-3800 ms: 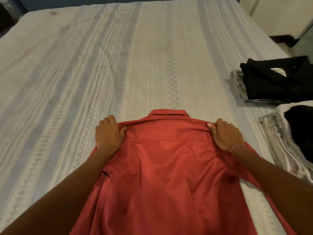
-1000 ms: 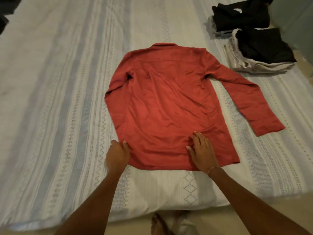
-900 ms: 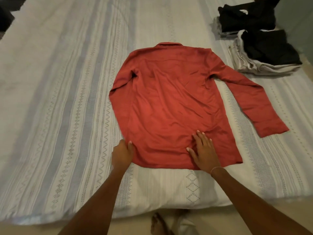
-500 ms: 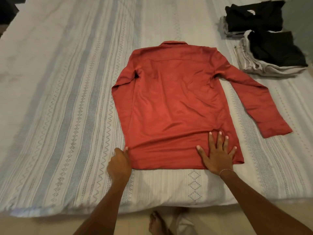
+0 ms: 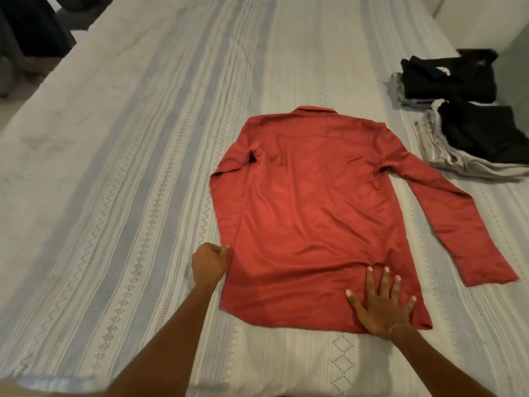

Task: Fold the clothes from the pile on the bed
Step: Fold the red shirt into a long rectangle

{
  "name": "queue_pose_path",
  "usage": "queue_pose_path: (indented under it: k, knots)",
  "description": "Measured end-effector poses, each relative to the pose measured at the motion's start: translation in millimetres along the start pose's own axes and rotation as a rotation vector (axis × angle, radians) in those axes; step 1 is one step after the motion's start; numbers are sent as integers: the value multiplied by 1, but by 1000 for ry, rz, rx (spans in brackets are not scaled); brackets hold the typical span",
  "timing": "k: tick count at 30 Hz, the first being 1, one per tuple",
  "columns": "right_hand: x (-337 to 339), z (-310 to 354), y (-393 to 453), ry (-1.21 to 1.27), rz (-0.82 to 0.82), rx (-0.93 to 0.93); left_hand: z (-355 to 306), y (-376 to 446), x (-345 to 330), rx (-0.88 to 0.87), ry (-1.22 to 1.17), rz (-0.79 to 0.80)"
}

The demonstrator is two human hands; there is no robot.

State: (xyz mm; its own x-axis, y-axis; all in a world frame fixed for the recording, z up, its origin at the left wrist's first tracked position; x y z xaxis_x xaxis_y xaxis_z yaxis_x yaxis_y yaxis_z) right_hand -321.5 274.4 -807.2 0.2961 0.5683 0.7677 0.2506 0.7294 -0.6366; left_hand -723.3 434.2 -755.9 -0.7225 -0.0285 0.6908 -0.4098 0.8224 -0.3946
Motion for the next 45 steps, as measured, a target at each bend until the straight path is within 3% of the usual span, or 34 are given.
queue_pose_path:
  k: [3, 6, 9, 12, 15, 18, 21, 23, 26, 29, 34, 37, 39, 42, 45]
  knots:
    - [15, -1, 19, -69, 116, -26, -15, 23, -10, 83, -29, 62]
    - [70, 30, 38, -232, 260, 78, -24, 37, -12, 174, -27, 86]
    - [142, 111, 65, -304, 28, 251, -43, 57, -14, 203, -47, 108]
    - [182, 203, 93, -77, -189, 483, -62, 83, -19, 196, -31, 115]
    - [191, 277, 114, 213, -182, 743, -82, 105, -22, 164, 12, 80]
    - [192, 323, 131, 406, -150, 829, -99, 123, -26, 136, 40, 62]
    - [180, 344, 161, 623, -59, 716, -112, 136, -23, 41, 18, 19]
    - [169, 354, 180, 781, 8, 602, -125, 144, -4, -92, 103, -97]
    - [155, 377, 194, 1100, 126, 460, -156, 156, 34, -435, 474, -325]
    - [155, 417, 191, 1567, 290, 295, -181, 159, 60, -770, 631, -415]
    - [207, 483, 199, 1954, 252, 243, -184, 170, 84, -1090, 771, -454]
    - [231, 508, 199, 2099, 330, 285, -182, 173, 93, -1158, 754, -417]
    - [222, 511, 202, 2081, 348, 178, -179, 176, 94, -1161, 690, -333]
    - [194, 493, 208, 1953, 329, 2, -166, 192, 89, -1036, 616, -98]
    - [169, 454, 201, 1845, 295, -59, -166, 218, 78, -820, 583, -103]
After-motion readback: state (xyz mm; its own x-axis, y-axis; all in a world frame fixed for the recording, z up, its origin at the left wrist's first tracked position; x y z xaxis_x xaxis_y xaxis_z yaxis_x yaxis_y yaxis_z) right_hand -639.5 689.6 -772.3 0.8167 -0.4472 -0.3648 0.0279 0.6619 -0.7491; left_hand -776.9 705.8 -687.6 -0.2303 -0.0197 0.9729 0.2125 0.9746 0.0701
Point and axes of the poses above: each hand's wrist, its own y-axis towards the middle knuckle, its own x-axis out of the back of the hand, z = x × y, the point moved 7 cm from there along y, towards the middle knuckle, and after that the axes turned 8 degrees about x, right-handed, at the moved point
